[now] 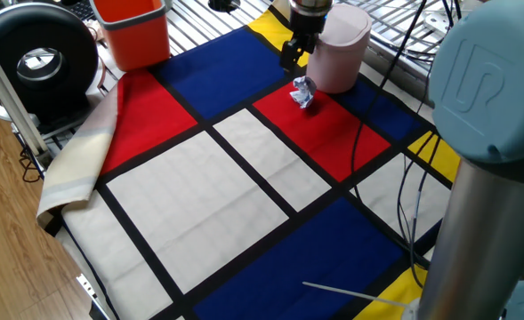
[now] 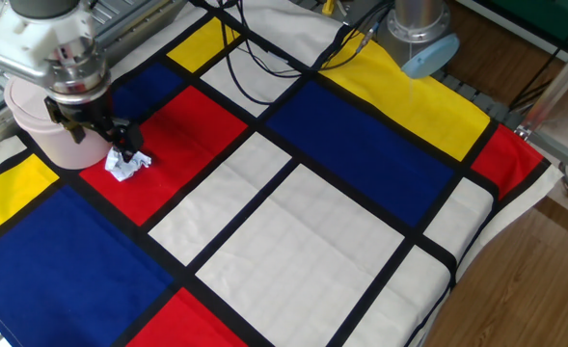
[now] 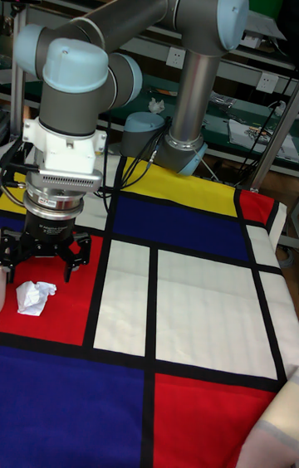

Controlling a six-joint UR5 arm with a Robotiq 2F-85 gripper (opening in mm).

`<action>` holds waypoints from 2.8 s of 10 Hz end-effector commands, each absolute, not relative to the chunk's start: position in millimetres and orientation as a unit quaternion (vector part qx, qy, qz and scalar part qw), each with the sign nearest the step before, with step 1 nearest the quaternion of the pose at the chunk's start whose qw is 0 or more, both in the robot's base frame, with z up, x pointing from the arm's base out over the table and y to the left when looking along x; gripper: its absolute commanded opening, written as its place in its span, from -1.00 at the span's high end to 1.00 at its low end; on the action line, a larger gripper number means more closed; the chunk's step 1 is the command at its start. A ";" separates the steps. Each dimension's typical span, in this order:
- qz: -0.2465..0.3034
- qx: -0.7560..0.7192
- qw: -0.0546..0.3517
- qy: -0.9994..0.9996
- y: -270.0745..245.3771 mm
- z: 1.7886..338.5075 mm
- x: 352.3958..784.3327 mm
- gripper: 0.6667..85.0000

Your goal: Put the garbage in the trash can

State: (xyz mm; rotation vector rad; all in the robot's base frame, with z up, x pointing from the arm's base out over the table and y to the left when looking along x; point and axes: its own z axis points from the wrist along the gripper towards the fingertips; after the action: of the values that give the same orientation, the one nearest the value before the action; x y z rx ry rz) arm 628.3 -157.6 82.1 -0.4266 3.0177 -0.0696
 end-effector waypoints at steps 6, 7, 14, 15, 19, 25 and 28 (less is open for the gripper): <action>-0.059 -0.113 0.055 0.990 -155.0 74.8 630.6 -0.94; -0.056 -0.114 0.059 0.990 -155.3 75.4 633.6 -0.91; -0.044 -0.118 0.055 0.991 -150.8 72.1 633.5 -0.89; -0.042 -0.117 0.056 0.991 -149.2 70.7 633.6 -0.89; -0.063 -0.114 0.046 0.990 -160.4 73.9 629.9 -0.79; -0.072 -0.094 0.033 0.992 -166.3 74.1 623.2 -0.57; -0.078 -0.094 0.030 0.992 -169.5 74.4 622.0 -0.49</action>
State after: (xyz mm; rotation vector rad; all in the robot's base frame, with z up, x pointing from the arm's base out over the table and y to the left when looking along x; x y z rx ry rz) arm 622.7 -167.9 73.4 -0.3089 3.0548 -0.2389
